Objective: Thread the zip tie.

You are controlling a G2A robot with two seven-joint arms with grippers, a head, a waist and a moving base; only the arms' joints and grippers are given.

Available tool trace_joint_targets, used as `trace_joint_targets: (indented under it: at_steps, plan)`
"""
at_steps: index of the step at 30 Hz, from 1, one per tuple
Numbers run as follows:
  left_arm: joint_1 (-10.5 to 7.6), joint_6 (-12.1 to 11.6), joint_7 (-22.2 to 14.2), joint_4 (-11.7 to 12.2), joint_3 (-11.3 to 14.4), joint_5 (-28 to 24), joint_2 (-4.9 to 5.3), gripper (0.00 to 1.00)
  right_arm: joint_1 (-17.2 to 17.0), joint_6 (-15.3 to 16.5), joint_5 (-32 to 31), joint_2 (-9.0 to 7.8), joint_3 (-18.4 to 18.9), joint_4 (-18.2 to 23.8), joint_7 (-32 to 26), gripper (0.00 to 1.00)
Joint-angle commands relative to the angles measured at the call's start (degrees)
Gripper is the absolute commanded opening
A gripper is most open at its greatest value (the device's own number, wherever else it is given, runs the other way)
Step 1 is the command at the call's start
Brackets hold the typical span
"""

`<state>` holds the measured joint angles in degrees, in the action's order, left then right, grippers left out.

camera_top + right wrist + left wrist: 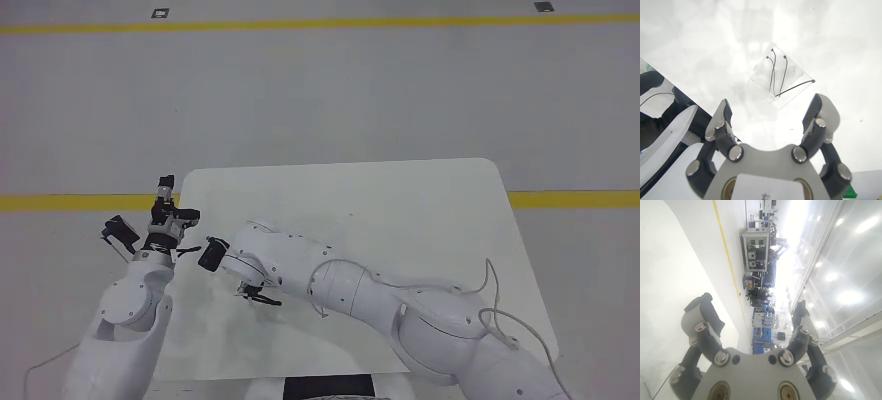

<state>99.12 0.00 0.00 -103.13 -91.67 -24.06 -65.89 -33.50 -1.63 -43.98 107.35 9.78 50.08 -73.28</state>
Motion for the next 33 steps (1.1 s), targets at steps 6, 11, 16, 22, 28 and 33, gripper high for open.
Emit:
trace_joint_targets:
  at_steps: [6, 11, 16, 22, 28, 33]
  plan:
    - [0.0, 0.0, 0.0, 0.0, 0.0, 0.0, 0.0, 1.0, -0.91, 3.07, -1.95, -0.04, 0.4, 0.67, 1.39, 1.0]
    - [0.0, 0.0, 0.0, 0.0, 0.0, 0.0, 0.0, 1.0, -1.49, 3.33, -3.14, 0.33, 0.86, 0.93, 0.91, 0.25]
    - [0.0, 0.0, 0.0, 0.0, 0.0, 0.0, 0.0, 1.0, -2.14, 4.23, -4.28, 0.82, 0.99, 0.08, 0.79, 0.09]
    - [0.0, 0.0, 0.0, 0.0, 0.0, 0.0, 0.0, 1.0, -2.77, 4.6, -5.25, 1.85, 1.53, -2.89, 2.62, 0.15]
    - [0.0, 0.0, 0.0, 0.0, 0.0, 0.0, 0.0, 1.0, -3.16, 3.4, -7.81, 3.37, 1.17, -5.73, 3.69, 0.07]
    - [0.0, 0.0, 0.0, 0.0, 0.0, 0.0, 0.0, 1.0, -3.59, 2.39, -9.94, 4.83, 0.72, -8.38, 4.43, 0.06]
